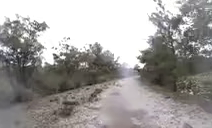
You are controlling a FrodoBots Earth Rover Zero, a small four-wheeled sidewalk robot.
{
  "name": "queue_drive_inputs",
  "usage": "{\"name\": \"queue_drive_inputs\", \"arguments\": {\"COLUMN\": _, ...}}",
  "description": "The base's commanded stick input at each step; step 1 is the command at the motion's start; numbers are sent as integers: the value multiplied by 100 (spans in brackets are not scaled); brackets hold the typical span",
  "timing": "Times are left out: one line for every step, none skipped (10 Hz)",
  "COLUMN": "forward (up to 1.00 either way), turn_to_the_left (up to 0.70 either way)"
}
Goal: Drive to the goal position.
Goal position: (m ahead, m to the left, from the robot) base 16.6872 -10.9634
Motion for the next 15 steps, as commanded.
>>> {"name": "queue_drive_inputs", "arguments": {"forward": 60, "turn_to_the_left": -1}}
{"name": "queue_drive_inputs", "arguments": {"forward": 60, "turn_to_the_left": -10}}
{"name": "queue_drive_inputs", "arguments": {"forward": 60, "turn_to_the_left": -7}}
{"name": "queue_drive_inputs", "arguments": {"forward": 60, "turn_to_the_left": 0}}
{"name": "queue_drive_inputs", "arguments": {"forward": 60, "turn_to_the_left": 0}}
{"name": "queue_drive_inputs", "arguments": {"forward": 60, "turn_to_the_left": 0}}
{"name": "queue_drive_inputs", "arguments": {"forward": 60, "turn_to_the_left": 0}}
{"name": "queue_drive_inputs", "arguments": {"forward": 60, "turn_to_the_left": 0}}
{"name": "queue_drive_inputs", "arguments": {"forward": 60, "turn_to_the_left": 0}}
{"name": "queue_drive_inputs", "arguments": {"forward": 60, "turn_to_the_left": 0}}
{"name": "queue_drive_inputs", "arguments": {"forward": 60, "turn_to_the_left": 0}}
{"name": "queue_drive_inputs", "arguments": {"forward": 60, "turn_to_the_left": -6}}
{"name": "queue_drive_inputs", "arguments": {"forward": 60, "turn_to_the_left": -14}}
{"name": "queue_drive_inputs", "arguments": {"forward": 60, "turn_to_the_left": -15}}
{"name": "queue_drive_inputs", "arguments": {"forward": 60, "turn_to_the_left": -5}}
